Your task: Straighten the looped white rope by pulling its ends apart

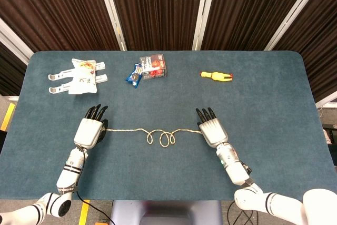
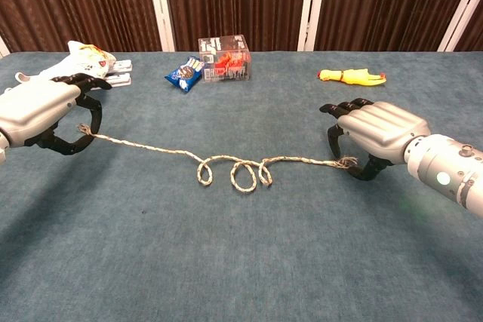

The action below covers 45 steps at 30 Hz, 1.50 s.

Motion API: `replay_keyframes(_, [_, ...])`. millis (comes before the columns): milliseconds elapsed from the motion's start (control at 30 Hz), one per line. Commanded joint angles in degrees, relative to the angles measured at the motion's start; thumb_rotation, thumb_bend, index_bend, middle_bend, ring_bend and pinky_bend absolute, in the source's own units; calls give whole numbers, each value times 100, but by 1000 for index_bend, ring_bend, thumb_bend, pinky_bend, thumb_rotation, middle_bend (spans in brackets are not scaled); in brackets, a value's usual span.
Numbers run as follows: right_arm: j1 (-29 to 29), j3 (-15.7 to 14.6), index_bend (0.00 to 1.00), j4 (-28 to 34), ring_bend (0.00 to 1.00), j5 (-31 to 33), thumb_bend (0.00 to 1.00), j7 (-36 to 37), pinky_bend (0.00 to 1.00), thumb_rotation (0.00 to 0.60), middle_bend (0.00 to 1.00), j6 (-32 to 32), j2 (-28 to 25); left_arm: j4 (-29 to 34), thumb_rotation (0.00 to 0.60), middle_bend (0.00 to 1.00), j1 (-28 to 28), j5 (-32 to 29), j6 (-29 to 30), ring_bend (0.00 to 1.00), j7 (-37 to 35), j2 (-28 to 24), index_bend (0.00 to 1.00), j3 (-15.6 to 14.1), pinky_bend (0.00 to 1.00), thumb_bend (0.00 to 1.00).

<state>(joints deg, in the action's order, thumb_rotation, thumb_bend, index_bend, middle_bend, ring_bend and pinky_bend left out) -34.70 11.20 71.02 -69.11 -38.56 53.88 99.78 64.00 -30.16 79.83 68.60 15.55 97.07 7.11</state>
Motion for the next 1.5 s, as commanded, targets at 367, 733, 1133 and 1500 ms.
replay_keyframes(367, [-155, -40, 640, -348, 0, 220, 431, 30, 0, 600, 11, 41, 233, -2, 600, 99, -9, -26, -4, 0, 1, -21, 649, 17, 124, 468])
replay_keyframes(733, [-275, -76, 668, -504, 0, 447, 443, -88, 0, 600, 43, 29, 330, 28, 600, 98, -24, -58, -31, 0, -15, -69, 650, 34, 124, 469])
replay_keyframes(1133, [-395, -166, 834, -368, 0, 608, 577, -266, 0, 600, 132, -80, 148, -36, 600, 98, -23, -80, -42, 0, -21, -79, 649, 28, 124, 470])
replay_keyframes(1500, [-337, -123, 850, 139, 0, 531, 612, -91, 0, 600, 152, 260, -299, 83, 600, 97, 38, -42, 124, 0, -9, -245, 649, 44, 124, 470])
